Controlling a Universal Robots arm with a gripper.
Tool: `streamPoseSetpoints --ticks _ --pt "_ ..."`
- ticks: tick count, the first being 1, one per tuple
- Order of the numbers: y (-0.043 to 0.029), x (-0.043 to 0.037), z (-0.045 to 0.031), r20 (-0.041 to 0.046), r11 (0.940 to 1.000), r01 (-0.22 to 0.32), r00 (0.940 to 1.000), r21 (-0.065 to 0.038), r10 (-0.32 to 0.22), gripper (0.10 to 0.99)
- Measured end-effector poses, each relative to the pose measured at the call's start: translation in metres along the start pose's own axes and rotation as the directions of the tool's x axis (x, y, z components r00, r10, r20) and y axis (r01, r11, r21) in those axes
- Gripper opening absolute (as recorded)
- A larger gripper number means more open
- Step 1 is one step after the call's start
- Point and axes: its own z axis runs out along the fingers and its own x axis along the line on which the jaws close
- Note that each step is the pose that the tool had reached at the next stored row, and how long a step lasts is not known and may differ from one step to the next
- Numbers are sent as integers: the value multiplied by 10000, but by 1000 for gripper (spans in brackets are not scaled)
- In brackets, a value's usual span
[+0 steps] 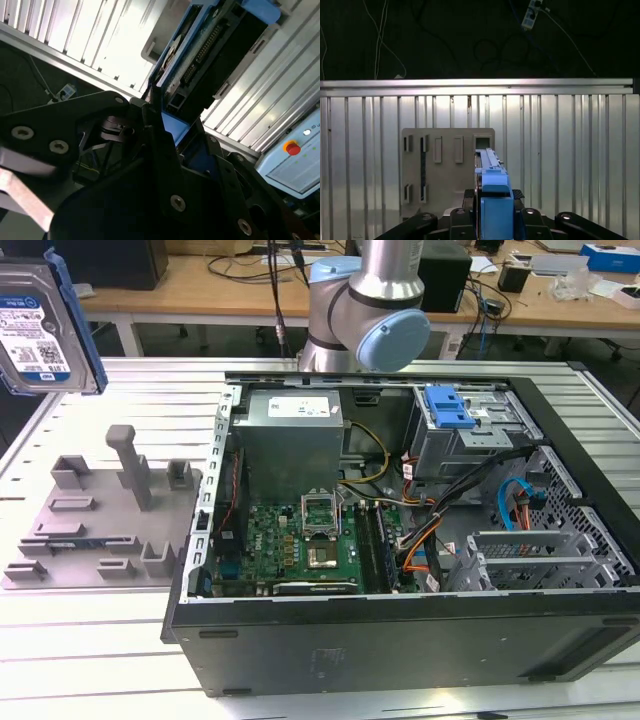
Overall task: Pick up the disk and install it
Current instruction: 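Pick up the disk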
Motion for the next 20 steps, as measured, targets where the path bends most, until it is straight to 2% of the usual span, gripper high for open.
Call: streamPoseSetpoints --ticks 1,2,11,15,20 --pt "0 5 -38 -1 10000 -1 10000 -2 1 369" --pt "0 8 -45 -2 10000 -1 10000 -2 1 369" --pt "-10 27 -54 -2 10000 1 10000 -3 -1 369" --pt "-70 86 -89 -1 10000 -2 10000 0 2 369" --pt "-204 183 -117 -1 10000 -3 10000 0 3 369"
